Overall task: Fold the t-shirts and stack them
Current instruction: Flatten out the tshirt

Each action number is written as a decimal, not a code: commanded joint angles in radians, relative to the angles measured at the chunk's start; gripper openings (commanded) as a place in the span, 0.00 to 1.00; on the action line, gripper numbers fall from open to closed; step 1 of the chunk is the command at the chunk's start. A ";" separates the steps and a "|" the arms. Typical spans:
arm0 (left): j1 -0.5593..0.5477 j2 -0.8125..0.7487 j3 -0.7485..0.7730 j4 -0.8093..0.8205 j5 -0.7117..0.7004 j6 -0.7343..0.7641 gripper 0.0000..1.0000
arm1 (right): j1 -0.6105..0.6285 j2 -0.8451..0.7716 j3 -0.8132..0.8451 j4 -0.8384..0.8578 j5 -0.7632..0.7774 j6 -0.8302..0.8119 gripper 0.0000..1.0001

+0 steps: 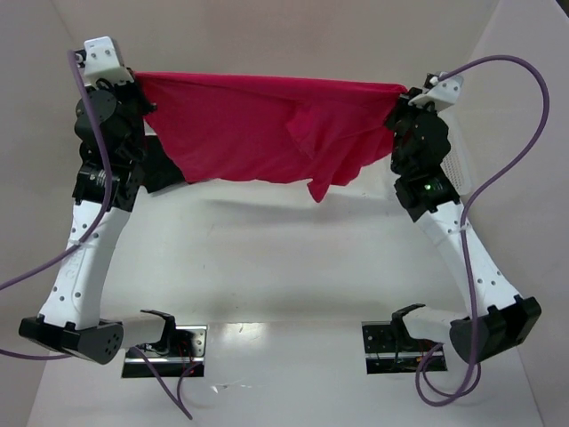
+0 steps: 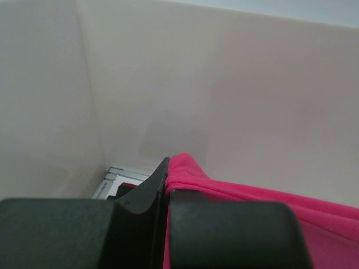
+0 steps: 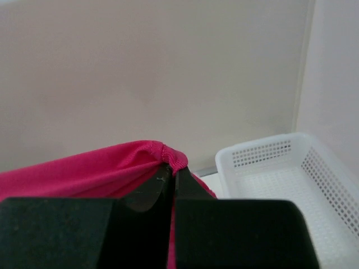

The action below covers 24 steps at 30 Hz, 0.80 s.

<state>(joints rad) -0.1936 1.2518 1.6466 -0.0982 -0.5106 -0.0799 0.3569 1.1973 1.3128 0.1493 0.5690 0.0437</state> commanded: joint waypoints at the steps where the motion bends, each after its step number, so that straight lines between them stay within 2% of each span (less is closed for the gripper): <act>1: 0.014 -0.008 -0.092 0.086 0.071 -0.044 0.00 | -0.105 0.038 0.101 -0.091 -0.151 0.106 0.00; 3: 0.014 -0.008 -0.116 0.057 0.131 -0.101 0.00 | -0.105 0.071 0.136 -0.108 -0.152 0.068 0.00; 5: 0.014 -0.008 -0.148 0.043 0.199 -0.127 0.00 | -0.166 0.097 0.173 -0.195 -0.171 0.117 0.00; 6: 0.014 -0.018 -0.168 0.031 0.265 -0.127 0.00 | -0.221 0.097 0.151 -0.171 -0.237 0.133 0.00; 9: 0.014 -0.040 -0.179 0.018 0.345 -0.136 0.00 | -0.260 0.102 0.158 -0.197 -0.251 0.124 0.00; 13: 0.014 -0.037 -0.241 0.055 0.552 -0.260 0.00 | -0.280 0.090 0.117 -0.156 -0.293 0.124 0.00; 15: 0.014 -0.025 -0.252 0.055 0.561 -0.270 0.00 | -0.280 0.090 0.105 -0.155 -0.302 0.136 0.00; 18: 0.014 -0.005 -0.197 0.020 0.552 -0.232 0.00 | -0.280 0.052 0.030 -0.137 -0.310 0.163 0.00; 24: 0.014 0.079 -0.122 -0.038 0.554 -0.261 0.00 | -0.280 -0.005 -0.030 -0.119 -0.363 0.200 0.00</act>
<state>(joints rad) -0.1902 1.2720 1.4223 -0.1345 0.0174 -0.2974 0.0879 1.2648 1.3029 -0.0418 0.2329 0.2054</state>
